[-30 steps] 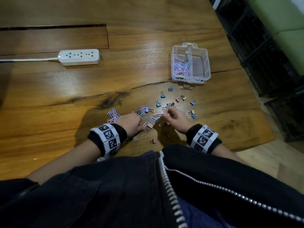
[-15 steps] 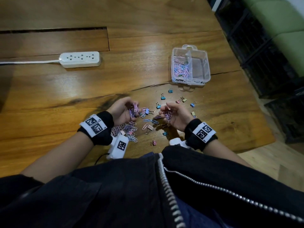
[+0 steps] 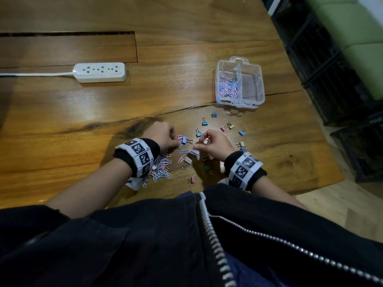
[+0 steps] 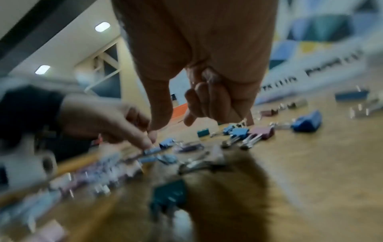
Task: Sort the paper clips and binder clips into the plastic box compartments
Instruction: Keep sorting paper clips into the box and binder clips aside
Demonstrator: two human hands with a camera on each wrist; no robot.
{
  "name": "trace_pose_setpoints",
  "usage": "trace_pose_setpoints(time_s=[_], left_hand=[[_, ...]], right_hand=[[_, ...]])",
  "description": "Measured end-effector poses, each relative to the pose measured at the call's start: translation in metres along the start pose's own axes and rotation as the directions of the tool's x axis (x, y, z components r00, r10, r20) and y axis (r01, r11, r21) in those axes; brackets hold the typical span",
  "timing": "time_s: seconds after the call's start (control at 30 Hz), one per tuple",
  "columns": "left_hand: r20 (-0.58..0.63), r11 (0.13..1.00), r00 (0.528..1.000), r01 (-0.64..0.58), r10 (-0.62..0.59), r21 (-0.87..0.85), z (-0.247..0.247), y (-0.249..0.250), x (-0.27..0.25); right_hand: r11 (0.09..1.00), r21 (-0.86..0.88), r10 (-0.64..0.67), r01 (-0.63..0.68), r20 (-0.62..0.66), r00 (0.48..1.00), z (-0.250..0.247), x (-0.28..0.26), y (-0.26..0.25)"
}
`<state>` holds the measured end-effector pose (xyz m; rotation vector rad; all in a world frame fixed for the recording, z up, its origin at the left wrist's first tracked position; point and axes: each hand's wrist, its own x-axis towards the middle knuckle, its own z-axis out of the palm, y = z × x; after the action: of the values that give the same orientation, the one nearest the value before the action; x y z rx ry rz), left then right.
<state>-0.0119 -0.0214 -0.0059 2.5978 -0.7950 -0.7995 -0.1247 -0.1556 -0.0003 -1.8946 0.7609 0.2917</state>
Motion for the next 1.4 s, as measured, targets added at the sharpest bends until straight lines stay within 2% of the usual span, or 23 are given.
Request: trace_pose_setpoints(time_s=[0.1, 0.2, 0.27, 0.37, 0.43, 0.53, 0.67, 0.83, 0.9, 0.97, 1.0, 1.03, 1.07, 1.1, 1.13, 1.2, 1.23, 1.27, 1.3, 1.33, 1.4], left_hand=[[-0.021, 1.0, 1.0, 0.0, 0.0, -0.008, -0.002, -0.001, 0.002], [-0.088, 0.994, 0.996, 0.022, -0.031, -0.104, -0.006, -0.004, 0.002], [-0.075, 0.993, 0.997, 0.01, -0.019, -0.119, -0.008, -0.004, 0.003], [0.021, 0.994, 0.998, -0.063, 0.061, 0.089, -0.004, 0.001, 0.001], [0.039, 0.967, 0.994, -0.105, 0.098, 0.232, 0.0, 0.005, 0.001], [0.031, 0.942, 0.991, -0.131, 0.128, 0.308, 0.008, 0.011, 0.001], [0.046, 0.929, 0.991, -0.131, 0.123, 0.345, 0.018, 0.015, -0.005], [0.104, 0.901, 0.985, -0.166, 0.136, 0.4, 0.017, 0.017, -0.009], [0.117, 0.955, 0.985, -0.15, 0.123, 0.258, 0.013, 0.016, -0.008], [0.124, 0.99, 0.988, -0.082, 0.095, -0.111, 0.008, 0.014, -0.005], [0.144, 0.939, 0.987, -0.02, 0.073, -0.342, 0.004, 0.011, -0.002], [0.189, 0.816, 0.98, 0.059, 0.063, -0.575, 0.0, 0.007, -0.001], [0.253, 0.634, 0.965, 0.152, 0.071, -0.758, -0.003, 0.004, -0.001], [0.303, 0.459, 0.947, 0.224, 0.104, -0.859, -0.007, 0.001, -0.002], [0.33, 0.343, 0.934, 0.267, 0.14, -0.901, -0.009, -0.003, -0.003], [0.331, 0.242, 0.923, 0.281, 0.195, -0.929, -0.013, -0.007, -0.004], [0.326, 0.224, 0.921, 0.279, 0.212, -0.934, -0.014, -0.008, -0.005], [0.325, 0.236, 0.921, 0.274, 0.216, -0.932, -0.014, -0.008, -0.006], [0.33, 0.293, 0.922, 0.265, 0.202, -0.919, -0.014, -0.008, -0.005], [0.333, 0.407, 0.929, 0.245, 0.161, -0.88, -0.013, -0.007, -0.006], [0.287, 0.739, 0.956, 0.148, 0.064, -0.657, -0.01, -0.003, -0.008]], right_hand=[[0.948, -0.315, -0.048, 0.046, 0.002, 0.999, 0.007, 0.001, 0.001], [0.922, -0.38, -0.076, 0.07, -0.001, 0.997, 0.01, 0.003, 0.001], [0.904, -0.42, -0.092, 0.087, 0.007, 0.996, 0.012, 0.004, 0.001], [0.86, -0.497, -0.105, 0.117, 0.051, 0.993, 0.013, 0.005, 0.001], [0.819, -0.555, -0.104, 0.142, 0.099, 0.99, 0.012, 0.005, 0.001], [0.773, -0.617, -0.072, 0.148, 0.147, 0.987, 0.014, 0.006, 0.004], [0.783, -0.604, -0.08, 0.148, 0.138, 0.987, 0.015, 0.006, 0.007], [0.854, -0.498, -0.134, 0.148, 0.064, 0.989, 0.017, 0.0, 0.009], [0.898, -0.418, -0.13, 0.136, 0.043, 0.991, 0.014, -0.002, 0.01], [0.977, -0.19, -0.098, 0.099, 0.012, 0.995, 0.007, -0.002, 0.011], [0.997, -0.017, -0.069, 0.07, 0.007, 0.998, 0.004, -0.001, 0.011], [0.987, 0.158, -0.032, 0.03, 0.012, 0.999, -0.001, -0.001, 0.01], [0.949, 0.316, -0.001, -0.008, 0.028, 1.0, -0.005, -0.001, 0.008], [0.891, 0.453, 0.023, -0.044, 0.053, 0.998, -0.009, -0.001, 0.008], [0.814, 0.575, 0.036, -0.08, 0.089, 0.995, -0.012, -0.001, 0.007], [0.668, 0.726, 0.039, -0.161, 0.183, 0.982, -0.017, -0.002, 0.004], [0.634, 0.747, 0.034, -0.197, 0.228, 0.973, -0.019, -0.002, 0.003], [0.642, 0.733, 0.04, -0.227, 0.264, 0.964, -0.019, -0.003, 0.003], [0.694, 0.678, 0.063, -0.241, 0.276, 0.959, -0.018, -0.002, 0.002], [0.779, 0.582, 0.094, -0.232, 0.258, 0.962, -0.015, -0.002, 0.001], [0.947, 0.281, 0.117, -0.159, 0.162, 0.98, -0.006, -0.002, 0.001]])
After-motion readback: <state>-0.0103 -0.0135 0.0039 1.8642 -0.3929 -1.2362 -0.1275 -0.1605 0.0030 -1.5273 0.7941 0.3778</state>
